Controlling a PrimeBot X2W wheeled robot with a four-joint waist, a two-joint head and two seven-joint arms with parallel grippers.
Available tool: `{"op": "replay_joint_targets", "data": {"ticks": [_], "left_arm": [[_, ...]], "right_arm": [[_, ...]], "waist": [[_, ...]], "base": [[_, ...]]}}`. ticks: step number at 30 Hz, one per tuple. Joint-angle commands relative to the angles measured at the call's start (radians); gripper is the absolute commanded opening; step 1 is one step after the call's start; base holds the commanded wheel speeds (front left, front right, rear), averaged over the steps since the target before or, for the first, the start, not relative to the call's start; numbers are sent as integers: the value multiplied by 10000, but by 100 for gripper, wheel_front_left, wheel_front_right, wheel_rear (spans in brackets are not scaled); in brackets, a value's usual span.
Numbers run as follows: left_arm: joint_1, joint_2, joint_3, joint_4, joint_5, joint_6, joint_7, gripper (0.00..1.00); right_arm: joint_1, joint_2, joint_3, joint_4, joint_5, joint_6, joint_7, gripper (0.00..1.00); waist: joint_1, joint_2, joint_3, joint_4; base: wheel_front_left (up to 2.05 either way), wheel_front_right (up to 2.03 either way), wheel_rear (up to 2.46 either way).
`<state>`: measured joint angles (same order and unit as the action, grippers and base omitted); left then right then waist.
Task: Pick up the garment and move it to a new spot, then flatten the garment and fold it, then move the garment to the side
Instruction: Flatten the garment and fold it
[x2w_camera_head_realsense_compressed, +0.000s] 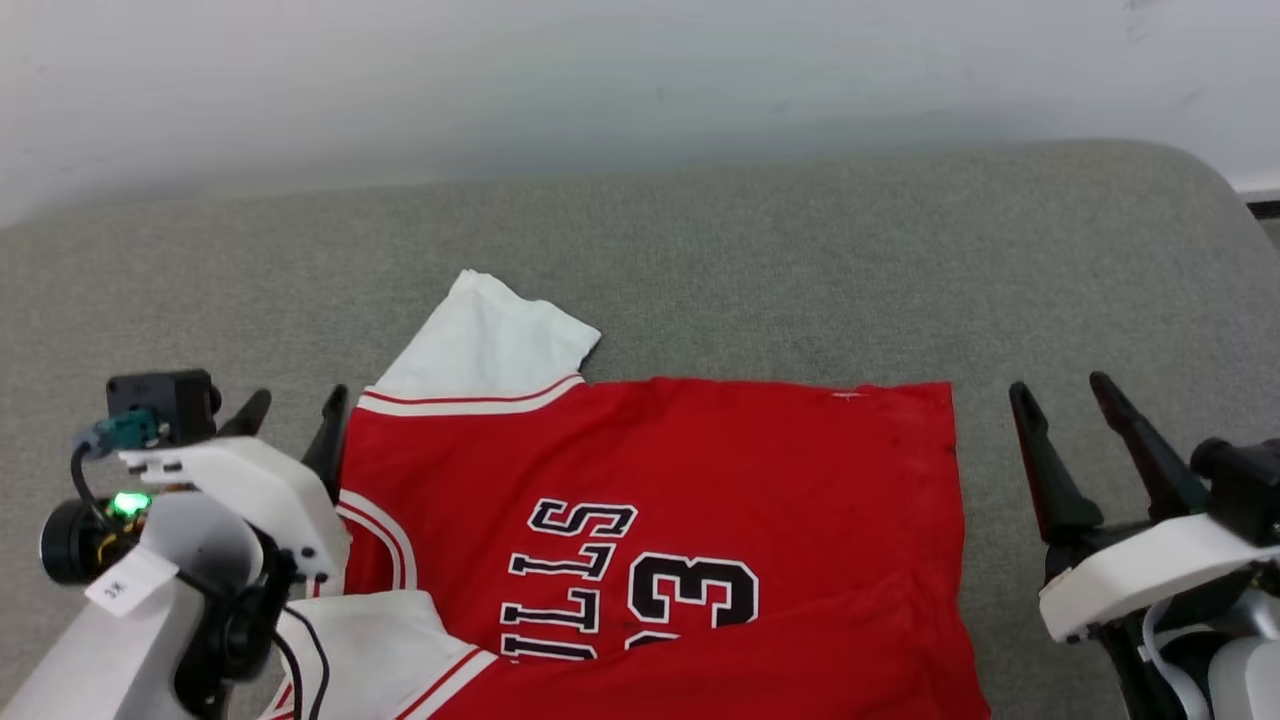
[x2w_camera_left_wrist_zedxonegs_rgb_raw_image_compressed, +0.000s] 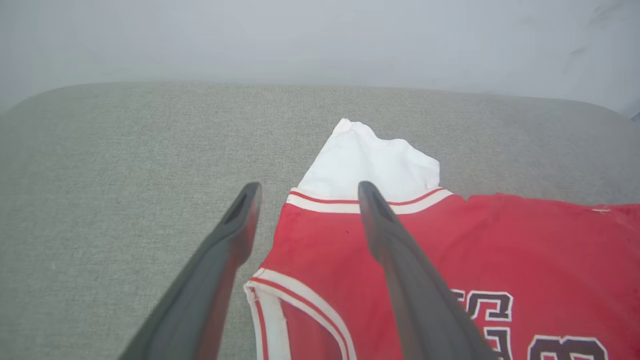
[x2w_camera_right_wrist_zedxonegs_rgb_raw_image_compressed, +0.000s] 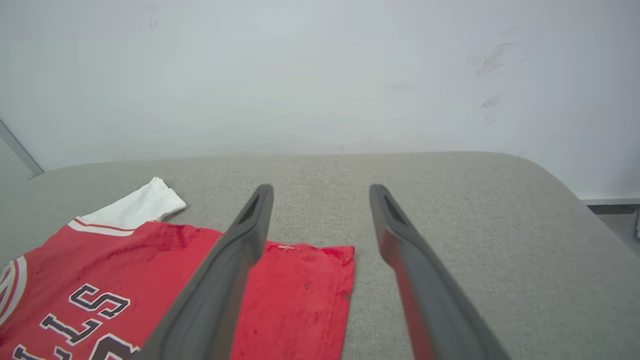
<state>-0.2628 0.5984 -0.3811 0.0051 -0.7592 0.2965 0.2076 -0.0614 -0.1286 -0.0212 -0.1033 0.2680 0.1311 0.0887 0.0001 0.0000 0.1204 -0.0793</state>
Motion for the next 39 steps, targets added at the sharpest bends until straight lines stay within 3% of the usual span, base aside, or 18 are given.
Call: {"op": "replay_joint_targets", "data": {"ticks": [1, 9, 16, 17, 25, 31, 32, 34, 39], "left_arm": [[-399, -42, 8, 137, 87, -111, -98, 100], [-2779, -120, -194, 1582, 24, -978, 627, 100], [-4741, 87, -414, 3154, -451, -1736, 2414, 100], [-5122, 128, -505, 3585, -586, -1855, 3042, 100], [-6417, 382, -885, 4971, -778, -2054, 5137, 100], [-6296, 353, -1500, 5753, -862, -2177, 6666, 100], [-6221, 319, -1591, 5852, -934, -2215, 6963, 51], [-6192, 274, -1647, 5918, -993, -2191, 7126, 0], [-6265, 59, -1551, 5945, -967, -2193, 6558, 0]], "right_arm": [[-290, 22, -77, -103, -66, -8, -57, 100], [-1314, 153, -68, -416, -306, -8, -324, 100], [-1727, 267, 112, -149, -156, -8, -527, 100], [-1780, 309, 186, -25, -98, -8, -596, 100], [-1921, 458, 401, 461, 229, -8, -847, 100], [-1958, 497, 313, 823, 365, -8, -933, 100], [-1974, 475, 287, 869, 372, -8, -935, 100], [-2014, 428, 269, 954, 429, -8, -905, 100], [-2170, 191, 230, 1244, 697, -8, -613, 100]], "waist": [[-1, 0, 601, -302], [-1, 0, 2076, -903], [-1, 0, 2753, -1478], [-1, 0, 2888, -1628], [-1, 0, 3363, -2139], [-1, 0, 3494, -2275], [-1, 0, 3491, -2280], [-1, 0, 3493, -2284], [-1, 0, 3439, -2198]], "base": [[0, 0, 0], [0, 0, 0], [0, 0, 0], [0, 0, 0], [0, 0, 0], [0, 0, 0], [0, 0, 0], [0, 0, 0], [0, 0, 0]]}}
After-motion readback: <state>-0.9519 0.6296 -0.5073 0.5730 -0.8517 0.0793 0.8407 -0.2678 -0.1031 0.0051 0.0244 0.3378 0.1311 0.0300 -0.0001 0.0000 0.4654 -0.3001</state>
